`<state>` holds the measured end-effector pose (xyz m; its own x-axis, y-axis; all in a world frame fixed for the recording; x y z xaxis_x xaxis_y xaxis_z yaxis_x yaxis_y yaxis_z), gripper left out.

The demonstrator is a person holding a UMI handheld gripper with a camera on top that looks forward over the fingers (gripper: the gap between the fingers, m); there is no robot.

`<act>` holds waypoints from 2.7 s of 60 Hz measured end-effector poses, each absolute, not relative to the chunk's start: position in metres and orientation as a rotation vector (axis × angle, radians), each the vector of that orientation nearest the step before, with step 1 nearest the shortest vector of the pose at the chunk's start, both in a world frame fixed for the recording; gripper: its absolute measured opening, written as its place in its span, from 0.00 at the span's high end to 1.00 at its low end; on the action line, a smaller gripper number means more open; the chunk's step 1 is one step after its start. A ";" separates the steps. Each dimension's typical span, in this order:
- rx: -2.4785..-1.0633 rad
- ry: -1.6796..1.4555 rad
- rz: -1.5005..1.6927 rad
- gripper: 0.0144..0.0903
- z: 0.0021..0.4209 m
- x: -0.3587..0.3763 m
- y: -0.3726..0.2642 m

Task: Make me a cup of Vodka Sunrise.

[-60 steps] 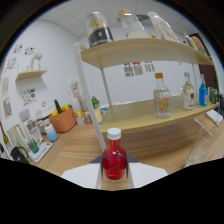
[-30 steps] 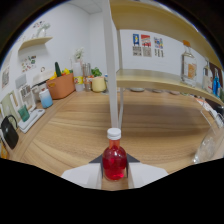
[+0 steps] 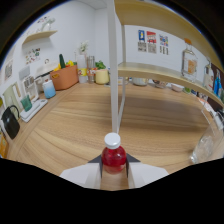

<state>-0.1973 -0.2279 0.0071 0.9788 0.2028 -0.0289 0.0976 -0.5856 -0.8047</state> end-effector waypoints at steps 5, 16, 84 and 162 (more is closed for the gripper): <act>-2.216 -0.193 0.173 0.55 0.007 -0.196 -0.231; -2.111 -0.214 0.215 0.06 0.065 -0.187 -0.242; -1.653 0.085 0.018 0.07 0.394 0.188 -0.191; -1.922 0.068 0.076 0.52 0.198 0.133 -0.241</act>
<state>0.1329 -0.2409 0.1981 0.9962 -0.0103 -0.0863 -0.0846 -0.3444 -0.9350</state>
